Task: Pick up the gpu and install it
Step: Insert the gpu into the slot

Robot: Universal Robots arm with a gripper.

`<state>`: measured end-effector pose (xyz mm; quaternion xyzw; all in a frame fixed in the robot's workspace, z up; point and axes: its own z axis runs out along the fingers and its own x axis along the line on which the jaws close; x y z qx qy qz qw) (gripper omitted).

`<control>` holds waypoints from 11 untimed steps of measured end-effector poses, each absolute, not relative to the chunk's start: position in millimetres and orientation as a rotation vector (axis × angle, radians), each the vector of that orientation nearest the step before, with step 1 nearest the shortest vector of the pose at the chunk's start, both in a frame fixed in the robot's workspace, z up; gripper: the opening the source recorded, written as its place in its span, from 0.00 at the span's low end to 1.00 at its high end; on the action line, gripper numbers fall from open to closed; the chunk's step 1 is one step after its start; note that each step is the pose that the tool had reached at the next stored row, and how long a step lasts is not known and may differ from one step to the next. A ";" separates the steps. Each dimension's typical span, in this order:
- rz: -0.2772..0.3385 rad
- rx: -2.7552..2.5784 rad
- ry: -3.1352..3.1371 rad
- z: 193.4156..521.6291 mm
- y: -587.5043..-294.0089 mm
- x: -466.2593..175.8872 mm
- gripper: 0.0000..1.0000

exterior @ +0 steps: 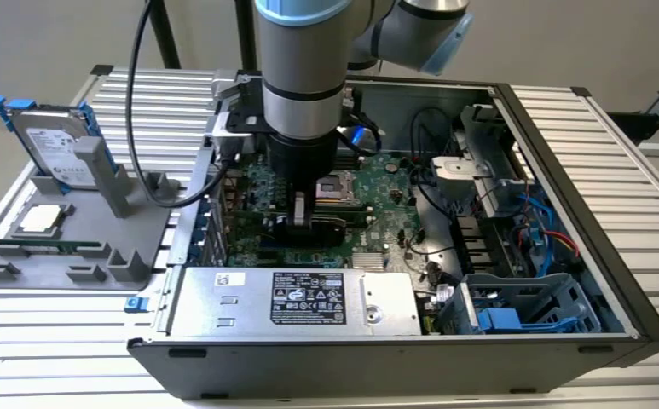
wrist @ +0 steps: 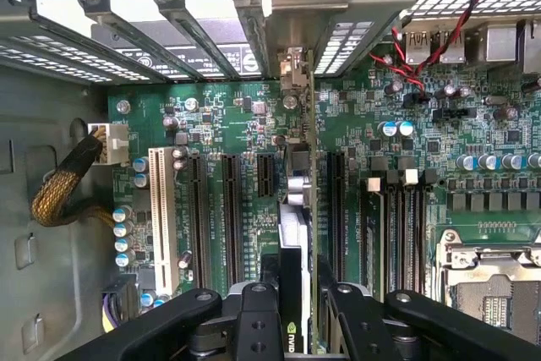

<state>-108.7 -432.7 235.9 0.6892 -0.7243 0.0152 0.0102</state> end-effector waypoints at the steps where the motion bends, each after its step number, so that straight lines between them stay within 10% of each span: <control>1: 0.047 2.152 -2.261 235.8 -433.1 -108.7 0.00; 11: 0.041 2.158 -2.260 235.9 -435.4 -108.7 0.00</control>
